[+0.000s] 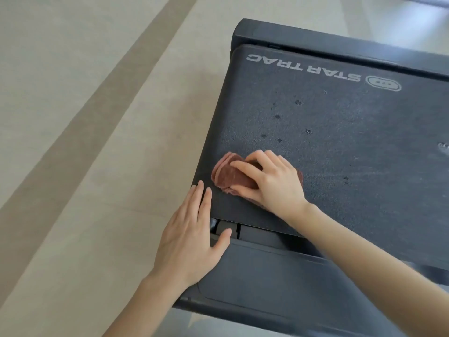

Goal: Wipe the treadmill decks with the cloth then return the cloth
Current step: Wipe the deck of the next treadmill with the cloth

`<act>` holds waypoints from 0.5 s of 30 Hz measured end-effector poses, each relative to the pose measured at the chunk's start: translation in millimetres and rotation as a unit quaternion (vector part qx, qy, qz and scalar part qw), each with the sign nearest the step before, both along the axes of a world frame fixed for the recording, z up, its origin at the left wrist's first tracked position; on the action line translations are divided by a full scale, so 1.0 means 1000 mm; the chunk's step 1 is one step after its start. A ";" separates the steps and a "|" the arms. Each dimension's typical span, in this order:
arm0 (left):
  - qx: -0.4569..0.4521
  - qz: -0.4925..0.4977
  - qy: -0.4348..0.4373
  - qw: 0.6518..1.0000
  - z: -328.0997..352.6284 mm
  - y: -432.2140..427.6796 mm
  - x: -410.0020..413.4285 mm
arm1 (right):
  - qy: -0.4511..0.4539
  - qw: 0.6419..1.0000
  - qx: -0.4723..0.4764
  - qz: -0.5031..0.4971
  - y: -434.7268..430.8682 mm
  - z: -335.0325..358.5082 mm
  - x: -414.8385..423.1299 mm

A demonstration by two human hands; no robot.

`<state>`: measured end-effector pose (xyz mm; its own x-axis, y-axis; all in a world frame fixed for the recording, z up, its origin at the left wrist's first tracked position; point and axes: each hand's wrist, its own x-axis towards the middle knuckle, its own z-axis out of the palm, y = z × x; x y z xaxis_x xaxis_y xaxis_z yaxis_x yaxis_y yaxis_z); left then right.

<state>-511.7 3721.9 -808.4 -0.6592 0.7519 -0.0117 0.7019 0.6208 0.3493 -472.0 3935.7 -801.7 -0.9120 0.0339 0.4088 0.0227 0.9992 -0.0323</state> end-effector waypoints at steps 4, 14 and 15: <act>0.003 -0.003 -0.003 1.000 -0.002 0.000 0.001 | -0.035 0.990 -0.017 -0.138 0.045 0.003 -0.055; 0.032 0.017 -0.024 0.999 -0.003 0.000 0.000 | -0.057 0.982 -0.019 -0.180 0.042 0.009 -0.077; 0.031 0.019 -0.028 0.999 -0.002 0.000 0.000 | -0.060 0.987 -0.025 -0.150 0.032 0.010 -0.067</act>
<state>-512.0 3721.8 -810.6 -0.6869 0.7267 -0.0044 0.6562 0.6228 0.4261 -539.0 3967.8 -791.6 -0.8996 0.3270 0.2895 0.3240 0.9442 -0.0598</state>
